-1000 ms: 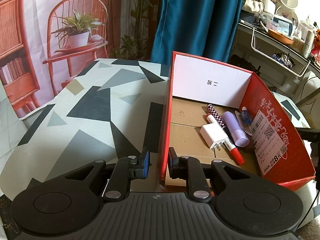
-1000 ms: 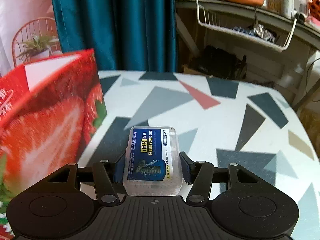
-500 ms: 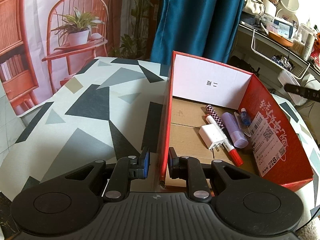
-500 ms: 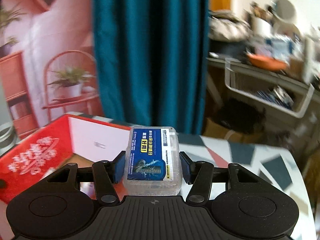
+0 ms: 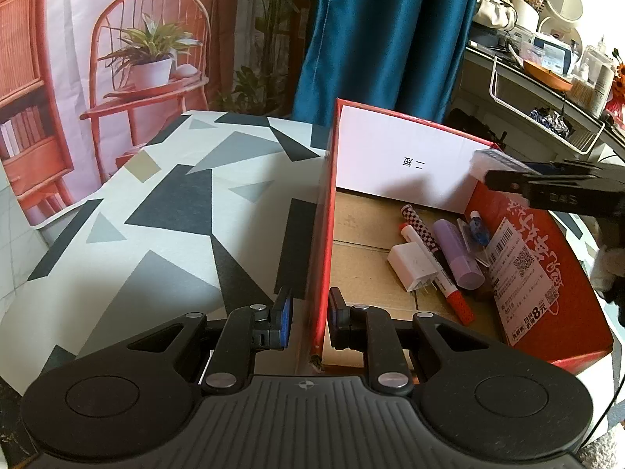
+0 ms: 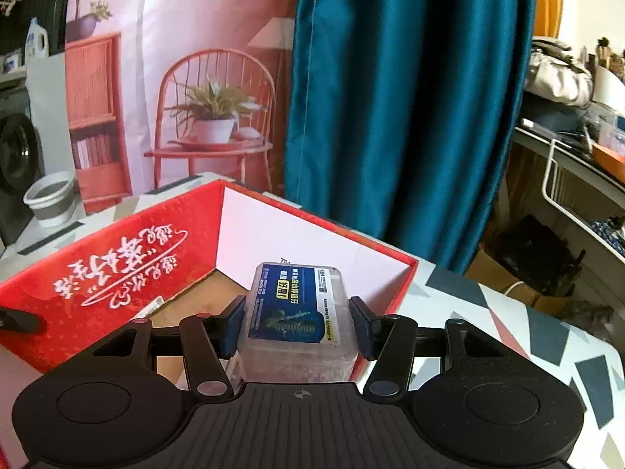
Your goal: Organize rigid objects
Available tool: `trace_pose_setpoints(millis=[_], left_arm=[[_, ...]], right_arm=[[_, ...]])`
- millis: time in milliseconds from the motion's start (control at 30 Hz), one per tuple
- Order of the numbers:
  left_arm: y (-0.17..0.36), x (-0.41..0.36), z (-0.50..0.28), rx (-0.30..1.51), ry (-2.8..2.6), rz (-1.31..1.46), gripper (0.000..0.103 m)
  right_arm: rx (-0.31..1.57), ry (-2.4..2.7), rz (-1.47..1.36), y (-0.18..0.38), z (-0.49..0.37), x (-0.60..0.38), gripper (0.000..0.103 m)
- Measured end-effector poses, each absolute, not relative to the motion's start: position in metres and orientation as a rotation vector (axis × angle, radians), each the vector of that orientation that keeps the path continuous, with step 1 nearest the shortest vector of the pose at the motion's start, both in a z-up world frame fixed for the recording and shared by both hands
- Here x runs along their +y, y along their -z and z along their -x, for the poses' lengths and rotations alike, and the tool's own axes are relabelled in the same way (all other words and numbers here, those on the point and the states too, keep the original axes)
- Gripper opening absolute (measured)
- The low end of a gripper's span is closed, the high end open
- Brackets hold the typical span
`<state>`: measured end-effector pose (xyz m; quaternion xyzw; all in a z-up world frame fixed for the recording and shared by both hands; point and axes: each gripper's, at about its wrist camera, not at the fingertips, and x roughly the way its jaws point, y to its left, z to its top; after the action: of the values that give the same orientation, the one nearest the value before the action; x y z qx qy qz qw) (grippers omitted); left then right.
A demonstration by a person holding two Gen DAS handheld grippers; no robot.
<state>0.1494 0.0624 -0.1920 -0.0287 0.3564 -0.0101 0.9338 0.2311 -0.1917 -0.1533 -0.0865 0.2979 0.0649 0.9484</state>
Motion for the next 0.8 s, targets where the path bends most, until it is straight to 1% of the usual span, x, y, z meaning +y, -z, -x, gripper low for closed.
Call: trace_pose_setpoints(millis=[233,367,400,567,633,667,700,733,800], left_arm=[[0.192,0.063,-0.151,0.731,0.023,0.06,0.021],[0.193,0.064,-0.151,0.731,0.023,0.061,0.021],[0.193,0.064,-0.151,0.731,0.023,0.062,0.021],[0.192,0.064,-0.152,0.738,0.023,0.06,0.021],[0.192,0.064,-0.152,0.74,0.022,0.057,0.021],[0.192,0.063,-0.153,0.741,0.022,0.056,0.021],[0.192,0.063,-0.153,0.742,0.021,0.055,0.021],[0.192,0.064,-0.153,0.743,0.021,0.054,0.021],[0.192,0.064,-0.153,0.746,0.019,0.054,0.021]], right_arm=[[0.68,-0.16,0.204,0.169,-0.25,-0.186,0.051],[0.682,-0.176,0.145,0.169,-0.249,-0.188,0.057],[0.676,-0.175,0.139,0.168,-0.248,-0.188,0.062],[0.646,-0.129,0.103,0.16,-0.24,-0.194,0.074],[0.62,-0.112,0.057,0.153,-0.234,-0.199,0.083],[0.608,-0.097,0.04,0.149,-0.231,-0.201,0.092],[0.594,-0.079,0.023,0.145,-0.228,-0.203,0.096],[0.584,-0.068,0.011,0.142,-0.225,-0.205,0.097],[0.571,-0.052,-0.014,0.136,-0.219,-0.209,0.103]])
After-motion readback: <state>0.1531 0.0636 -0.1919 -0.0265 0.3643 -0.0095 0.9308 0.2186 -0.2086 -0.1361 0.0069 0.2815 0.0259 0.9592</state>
